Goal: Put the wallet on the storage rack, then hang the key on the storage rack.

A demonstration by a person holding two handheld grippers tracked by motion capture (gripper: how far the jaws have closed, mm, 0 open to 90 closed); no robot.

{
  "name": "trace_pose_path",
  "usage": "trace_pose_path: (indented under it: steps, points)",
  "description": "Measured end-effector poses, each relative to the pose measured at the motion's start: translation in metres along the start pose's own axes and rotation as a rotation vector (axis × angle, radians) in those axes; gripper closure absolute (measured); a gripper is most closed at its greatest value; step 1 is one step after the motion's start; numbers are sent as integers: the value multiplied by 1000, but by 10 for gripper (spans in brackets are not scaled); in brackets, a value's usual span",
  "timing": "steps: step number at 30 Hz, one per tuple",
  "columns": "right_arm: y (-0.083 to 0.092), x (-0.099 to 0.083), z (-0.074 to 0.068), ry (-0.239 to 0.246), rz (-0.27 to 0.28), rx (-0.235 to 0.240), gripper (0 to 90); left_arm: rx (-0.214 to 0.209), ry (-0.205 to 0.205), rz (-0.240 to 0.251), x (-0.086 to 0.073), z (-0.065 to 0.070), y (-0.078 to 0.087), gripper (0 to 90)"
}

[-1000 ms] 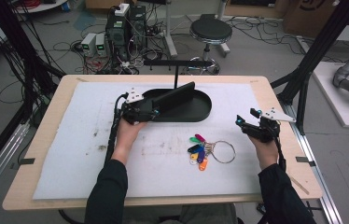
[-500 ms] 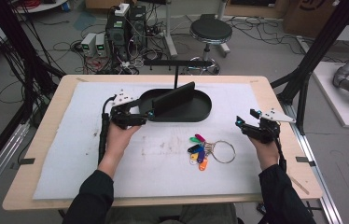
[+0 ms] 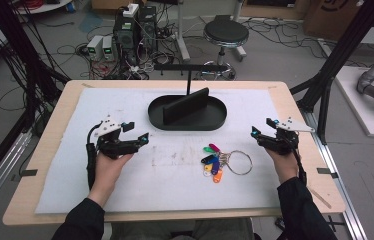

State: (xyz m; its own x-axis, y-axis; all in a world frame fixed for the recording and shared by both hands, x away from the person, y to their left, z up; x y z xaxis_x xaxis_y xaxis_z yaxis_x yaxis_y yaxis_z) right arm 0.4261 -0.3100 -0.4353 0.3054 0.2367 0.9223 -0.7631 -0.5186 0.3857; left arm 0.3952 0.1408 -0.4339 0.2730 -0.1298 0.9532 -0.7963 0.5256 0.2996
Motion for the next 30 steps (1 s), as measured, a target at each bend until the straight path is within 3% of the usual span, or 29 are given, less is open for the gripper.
trace_pose_path:
  steps: [4, 9, 12, 16, 30]
  points:
    - [3, 1, 3, -20, 9, -14, 320, 42, -24, -5, -8, -6, 8, 261]
    - [5, -1, 4, -30, 9, -22, 320, 69, -26, 2, -7, -10, 10, 260]
    - [8, -2, 1, -26, 12, -18, 320, 65, -38, 10, -5, -7, 9, 261]
    - [9, -1, 0, -23, 17, -17, 320, 60, -93, 8, -4, -2, 7, 261]
    - [13, -4, -1, -31, 14, 0, 310, 41, -119, -23, -12, -5, 2, 291]
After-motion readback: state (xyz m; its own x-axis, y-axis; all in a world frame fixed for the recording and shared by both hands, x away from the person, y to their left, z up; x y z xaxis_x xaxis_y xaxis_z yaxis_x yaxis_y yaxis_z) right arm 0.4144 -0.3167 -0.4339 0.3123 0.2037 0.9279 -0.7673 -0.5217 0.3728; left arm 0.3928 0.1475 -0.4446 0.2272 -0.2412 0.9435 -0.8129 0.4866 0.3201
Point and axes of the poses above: each handheld gripper's, and its own axes: y roughly backward along the jaws, x roughly out of its top, z roughly to its right, the point moved 7 cm from there along -y, roughly forward along the jaws, and after that the axes turned 8 degrees about x, right-handed, at the moved point
